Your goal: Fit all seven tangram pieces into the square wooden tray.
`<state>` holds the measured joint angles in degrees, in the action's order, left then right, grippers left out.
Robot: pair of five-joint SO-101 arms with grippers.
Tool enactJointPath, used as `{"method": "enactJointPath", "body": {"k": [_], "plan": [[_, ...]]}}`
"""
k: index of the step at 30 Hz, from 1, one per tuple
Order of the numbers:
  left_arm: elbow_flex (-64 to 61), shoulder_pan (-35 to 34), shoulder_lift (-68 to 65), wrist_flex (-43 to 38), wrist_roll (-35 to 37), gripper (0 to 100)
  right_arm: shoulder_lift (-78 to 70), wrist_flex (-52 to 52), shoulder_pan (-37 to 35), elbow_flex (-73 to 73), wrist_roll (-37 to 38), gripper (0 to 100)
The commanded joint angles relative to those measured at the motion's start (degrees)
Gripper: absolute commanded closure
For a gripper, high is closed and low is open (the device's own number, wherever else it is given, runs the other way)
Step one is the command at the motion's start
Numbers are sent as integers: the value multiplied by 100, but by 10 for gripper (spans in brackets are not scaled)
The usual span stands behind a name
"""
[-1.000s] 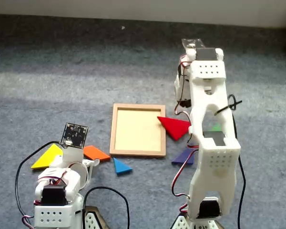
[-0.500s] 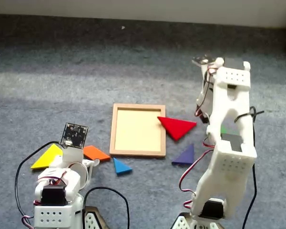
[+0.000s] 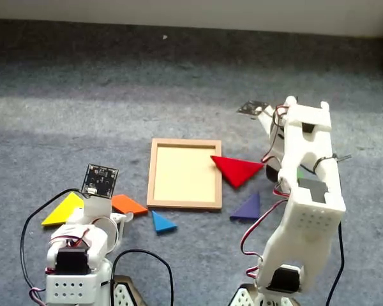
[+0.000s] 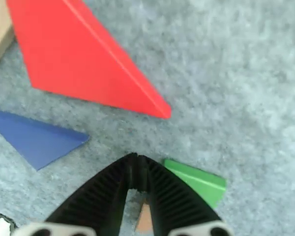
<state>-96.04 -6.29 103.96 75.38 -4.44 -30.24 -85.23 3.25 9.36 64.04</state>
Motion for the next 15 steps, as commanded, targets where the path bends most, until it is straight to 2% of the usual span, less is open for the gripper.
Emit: {"method": "enactJointPath", "body": {"k": [1, 11, 15], "plan": [[-110, 92, 40, 26, -18, 758, 391, 48, -409, 31, 132, 995], [-110, 92, 40, 26, -18, 758, 435, 4, -1385, 57, 114, 994], [-110, 92, 40, 26, -18, 758, 426, -277, -1657, 57, -325, 994]]}}
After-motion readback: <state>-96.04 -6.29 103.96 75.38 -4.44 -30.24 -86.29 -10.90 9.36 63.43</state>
